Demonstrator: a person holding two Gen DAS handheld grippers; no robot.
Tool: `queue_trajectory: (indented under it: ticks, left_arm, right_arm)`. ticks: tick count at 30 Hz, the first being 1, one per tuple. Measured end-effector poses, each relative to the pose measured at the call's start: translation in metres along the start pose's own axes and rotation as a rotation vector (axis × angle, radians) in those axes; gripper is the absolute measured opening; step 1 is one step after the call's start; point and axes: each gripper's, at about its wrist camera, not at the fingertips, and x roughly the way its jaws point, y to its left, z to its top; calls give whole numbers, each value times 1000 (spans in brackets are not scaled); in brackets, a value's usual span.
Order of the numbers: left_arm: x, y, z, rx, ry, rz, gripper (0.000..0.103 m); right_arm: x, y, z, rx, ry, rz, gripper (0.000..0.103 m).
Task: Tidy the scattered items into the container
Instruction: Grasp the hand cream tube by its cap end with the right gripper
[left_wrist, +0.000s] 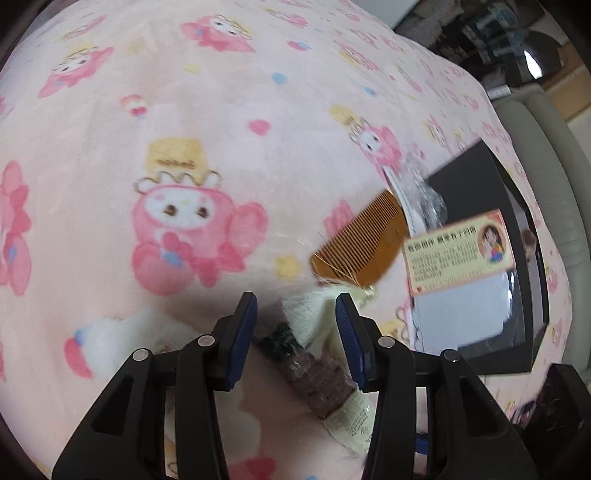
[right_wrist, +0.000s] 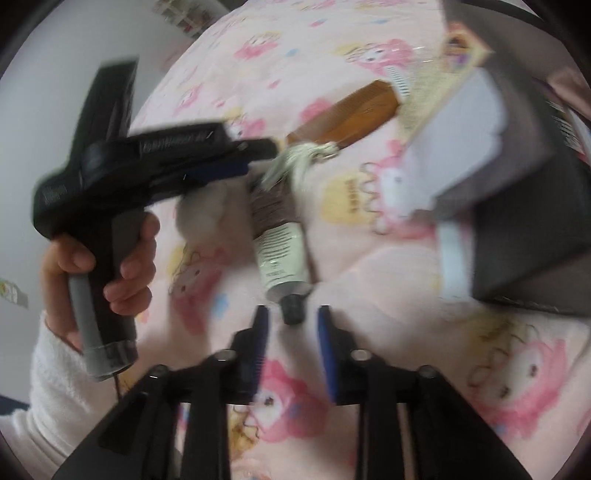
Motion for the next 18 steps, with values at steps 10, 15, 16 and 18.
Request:
queue_trajectory:
  ticks: [10, 15, 16, 18]
  left_arm:
    - [-8, -7, -12, 69, 27, -38, 35]
    - [5, -5, 5, 87, 28, 44, 36]
    - [9, -7, 6, 103, 30, 61, 36]
    - [14, -12, 4, 134, 36, 93, 36]
  right_arm:
    - [2, -8, 5, 22, -6, -54, 12]
    - [3, -7, 5, 7, -7, -86, 12]
    - [4, -7, 6, 5, -8, -89, 12]
    - [4, -8, 7, 9, -8, -85, 12]
